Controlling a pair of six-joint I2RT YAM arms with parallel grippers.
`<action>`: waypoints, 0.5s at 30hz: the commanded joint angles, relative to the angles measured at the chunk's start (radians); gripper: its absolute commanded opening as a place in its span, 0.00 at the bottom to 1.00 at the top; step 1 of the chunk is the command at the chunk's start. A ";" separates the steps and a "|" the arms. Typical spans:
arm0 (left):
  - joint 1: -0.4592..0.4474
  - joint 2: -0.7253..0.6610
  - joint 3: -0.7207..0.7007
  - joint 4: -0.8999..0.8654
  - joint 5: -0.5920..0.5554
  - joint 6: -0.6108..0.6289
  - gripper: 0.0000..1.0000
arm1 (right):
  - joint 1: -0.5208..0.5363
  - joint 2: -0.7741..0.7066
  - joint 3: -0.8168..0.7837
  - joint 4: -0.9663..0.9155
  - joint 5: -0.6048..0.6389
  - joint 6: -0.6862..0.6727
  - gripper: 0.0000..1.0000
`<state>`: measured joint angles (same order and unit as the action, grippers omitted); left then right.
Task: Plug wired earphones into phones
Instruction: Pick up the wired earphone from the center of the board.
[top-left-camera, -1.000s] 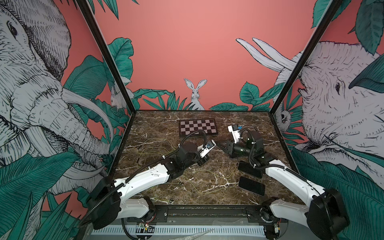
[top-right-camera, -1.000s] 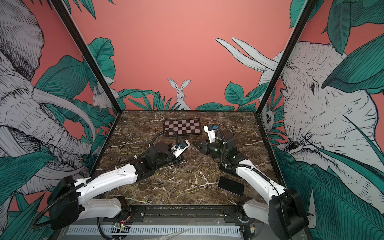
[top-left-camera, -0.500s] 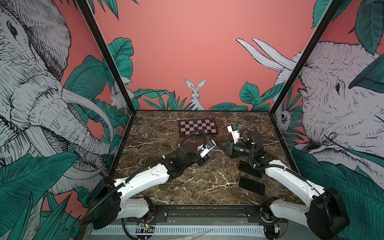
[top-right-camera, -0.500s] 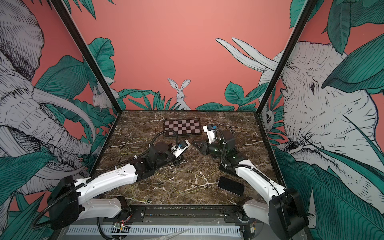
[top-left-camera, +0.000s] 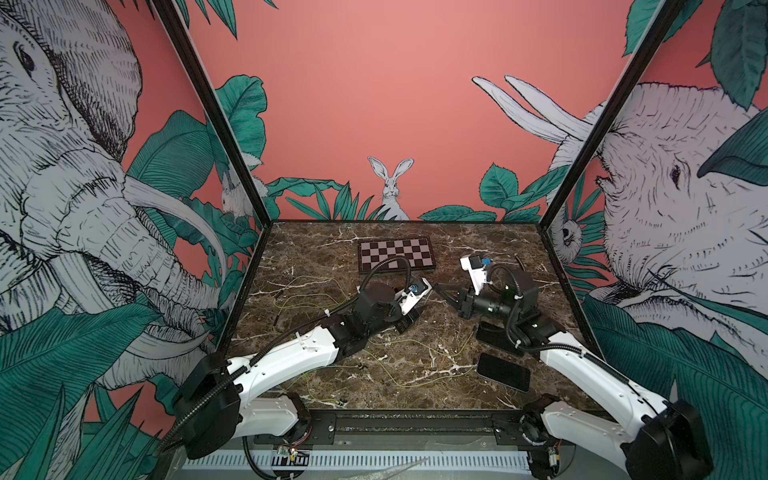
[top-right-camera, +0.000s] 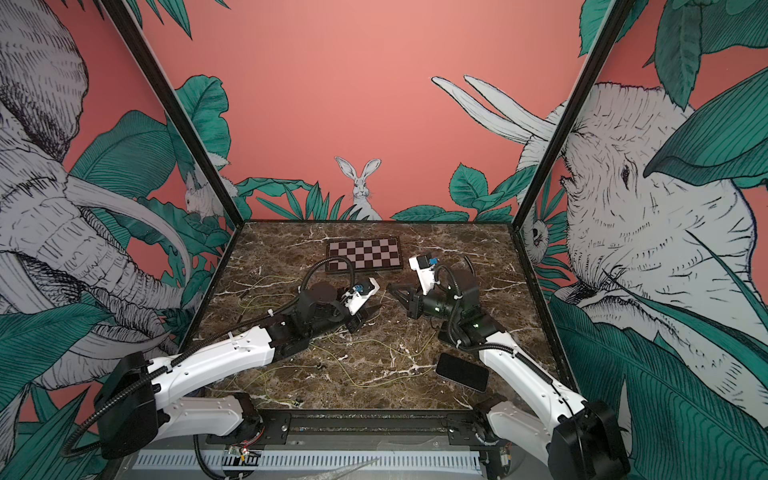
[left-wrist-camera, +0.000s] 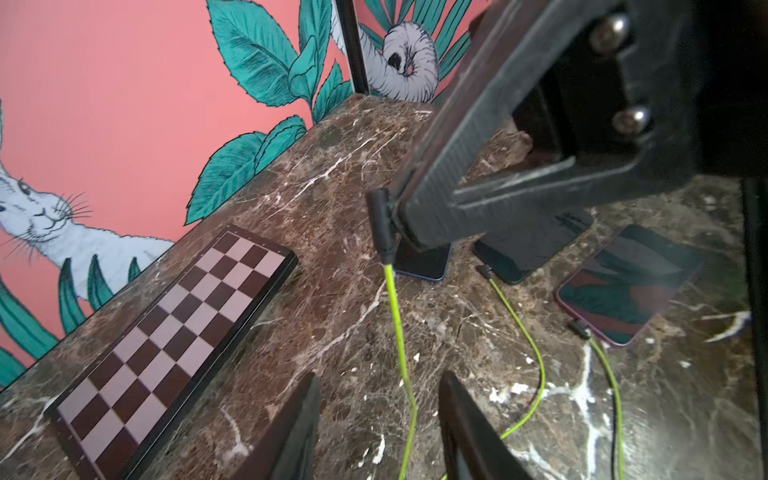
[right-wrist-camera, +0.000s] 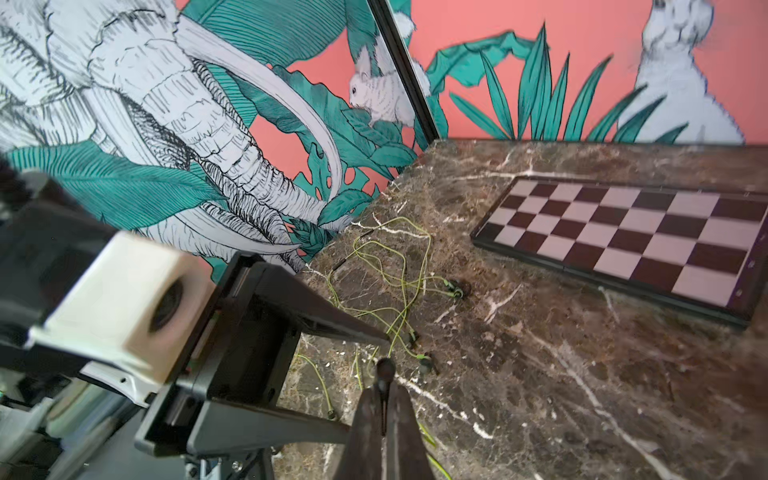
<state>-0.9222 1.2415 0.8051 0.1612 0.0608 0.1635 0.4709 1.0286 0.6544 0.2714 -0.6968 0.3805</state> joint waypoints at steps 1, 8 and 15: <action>0.027 -0.047 0.037 0.028 0.150 -0.066 0.48 | 0.006 -0.053 -0.041 0.132 -0.053 -0.161 0.00; 0.055 -0.057 0.058 0.059 0.340 -0.090 0.38 | 0.009 -0.071 -0.027 0.064 -0.208 -0.355 0.00; 0.056 -0.063 0.042 0.083 0.390 -0.065 0.28 | 0.011 -0.077 -0.022 0.064 -0.237 -0.381 0.00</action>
<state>-0.8677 1.2091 0.8360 0.2043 0.3866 0.0940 0.4744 0.9665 0.6132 0.3145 -0.8776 0.0582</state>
